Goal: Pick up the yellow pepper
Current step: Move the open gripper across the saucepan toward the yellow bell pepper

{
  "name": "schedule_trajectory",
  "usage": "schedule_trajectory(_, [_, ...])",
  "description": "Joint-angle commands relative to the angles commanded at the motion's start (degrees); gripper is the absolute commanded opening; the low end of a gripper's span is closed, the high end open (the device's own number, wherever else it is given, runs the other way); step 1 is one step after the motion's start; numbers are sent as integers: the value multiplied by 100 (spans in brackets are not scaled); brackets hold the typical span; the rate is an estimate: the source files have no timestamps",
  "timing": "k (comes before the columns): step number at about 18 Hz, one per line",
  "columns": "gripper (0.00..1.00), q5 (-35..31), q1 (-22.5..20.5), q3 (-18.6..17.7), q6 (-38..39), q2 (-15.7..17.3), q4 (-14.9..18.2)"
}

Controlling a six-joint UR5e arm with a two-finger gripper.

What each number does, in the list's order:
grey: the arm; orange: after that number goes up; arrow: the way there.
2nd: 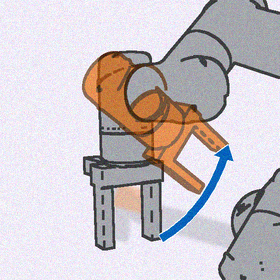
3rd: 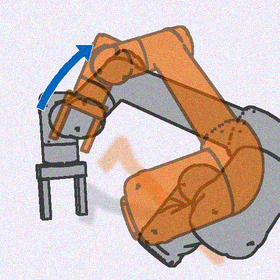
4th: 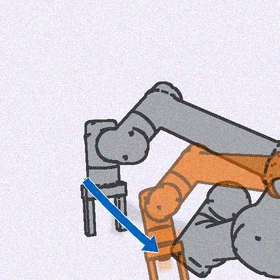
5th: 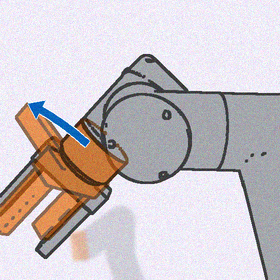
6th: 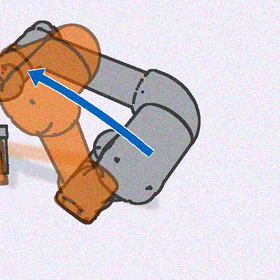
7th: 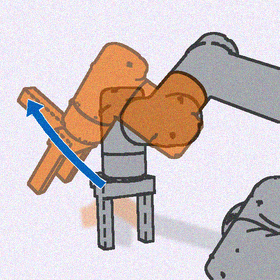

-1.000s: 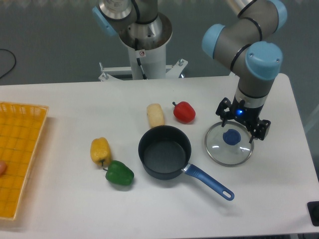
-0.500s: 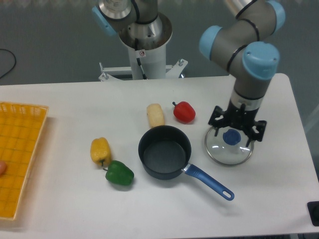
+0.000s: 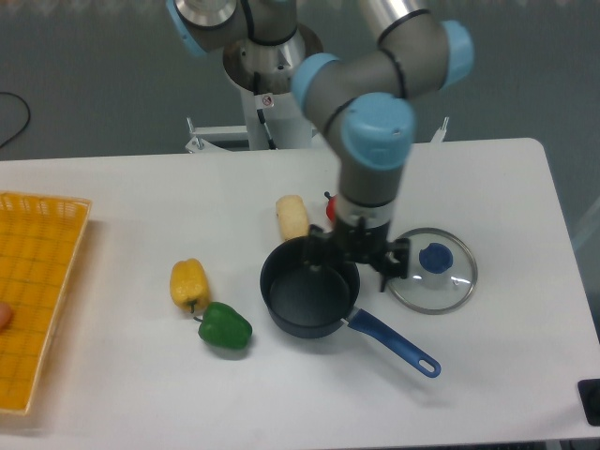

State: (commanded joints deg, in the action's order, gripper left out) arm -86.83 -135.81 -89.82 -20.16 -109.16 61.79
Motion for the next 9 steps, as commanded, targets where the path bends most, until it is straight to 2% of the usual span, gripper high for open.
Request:
schedule_trajectory(3, [100,-44,440,-114,608,17,-17])
schedule_trajectory(6, [100,-273,871,-324,941,17,-88])
schedule_trajectory(9, [100,-325,1126,-509,1075,-18,-123])
